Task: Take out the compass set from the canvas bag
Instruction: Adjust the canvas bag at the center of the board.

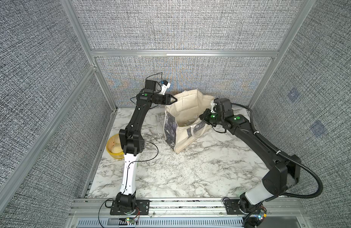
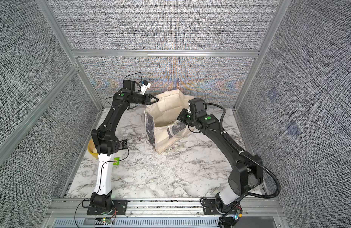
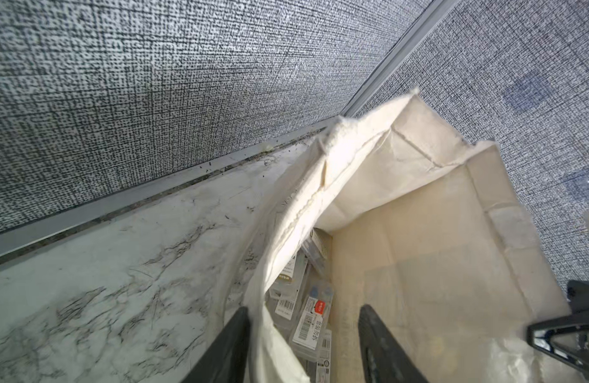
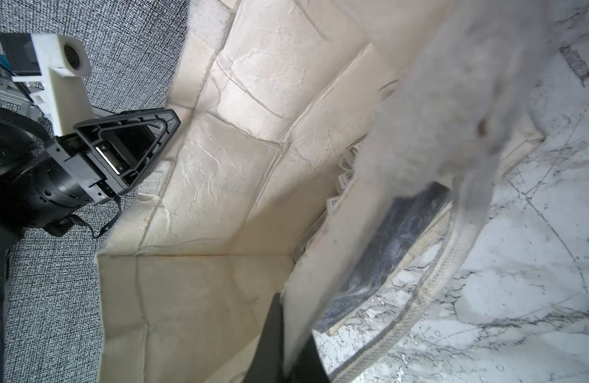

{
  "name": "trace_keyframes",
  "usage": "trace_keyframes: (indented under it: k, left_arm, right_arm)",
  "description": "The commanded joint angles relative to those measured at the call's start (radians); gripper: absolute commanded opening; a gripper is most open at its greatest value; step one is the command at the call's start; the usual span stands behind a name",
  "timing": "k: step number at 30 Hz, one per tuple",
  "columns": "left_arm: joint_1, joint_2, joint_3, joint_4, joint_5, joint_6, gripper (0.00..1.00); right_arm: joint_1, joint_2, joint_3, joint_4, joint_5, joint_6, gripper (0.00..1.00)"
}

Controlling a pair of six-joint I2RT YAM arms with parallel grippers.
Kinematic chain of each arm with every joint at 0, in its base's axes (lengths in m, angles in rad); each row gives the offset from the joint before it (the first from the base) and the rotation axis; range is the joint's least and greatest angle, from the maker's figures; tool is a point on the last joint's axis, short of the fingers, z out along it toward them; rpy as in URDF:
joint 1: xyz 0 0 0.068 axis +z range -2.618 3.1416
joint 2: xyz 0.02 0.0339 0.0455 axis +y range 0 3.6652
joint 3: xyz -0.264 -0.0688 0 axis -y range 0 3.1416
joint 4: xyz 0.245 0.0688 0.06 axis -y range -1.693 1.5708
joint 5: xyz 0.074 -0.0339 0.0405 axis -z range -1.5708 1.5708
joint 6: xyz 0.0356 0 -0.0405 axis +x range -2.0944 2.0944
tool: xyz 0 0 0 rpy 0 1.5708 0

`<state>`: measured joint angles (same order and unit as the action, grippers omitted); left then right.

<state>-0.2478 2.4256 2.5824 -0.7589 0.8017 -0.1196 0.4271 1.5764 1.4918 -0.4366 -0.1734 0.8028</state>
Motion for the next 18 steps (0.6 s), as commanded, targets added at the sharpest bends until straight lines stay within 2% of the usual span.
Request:
trace_keyframes:
  k: [1, 3, 7, 14, 18]
  left_arm:
    - [-0.004, -0.01, 0.02, -0.014, -0.015, 0.024, 0.4]
    - [-0.005, -0.016, 0.027, -0.003, -0.01, 0.013, 0.24]
    - [-0.007, -0.039, 0.026, 0.004, -0.018, 0.011, 0.02]
    - [-0.007, -0.14, 0.027, -0.005, -0.085, 0.059, 0.0]
    - [-0.009, -0.207, 0.025, 0.037, -0.083, 0.052, 0.0]
  right_arm:
    - [0.001, -0.006, -0.001, 0.022, -0.021, -0.007, 0.0]
    - [0.001, -0.005, -0.003, 0.021, -0.027, -0.008, 0.0]
    - [0.002, -0.009, -0.008, 0.016, -0.045, -0.007, 0.0]
    - [0.038, -0.026, -0.007, 0.03, -0.046, 0.014, 0.0]
    - [0.091, -0.017, 0.011, 0.064, -0.025, 0.036, 0.0]
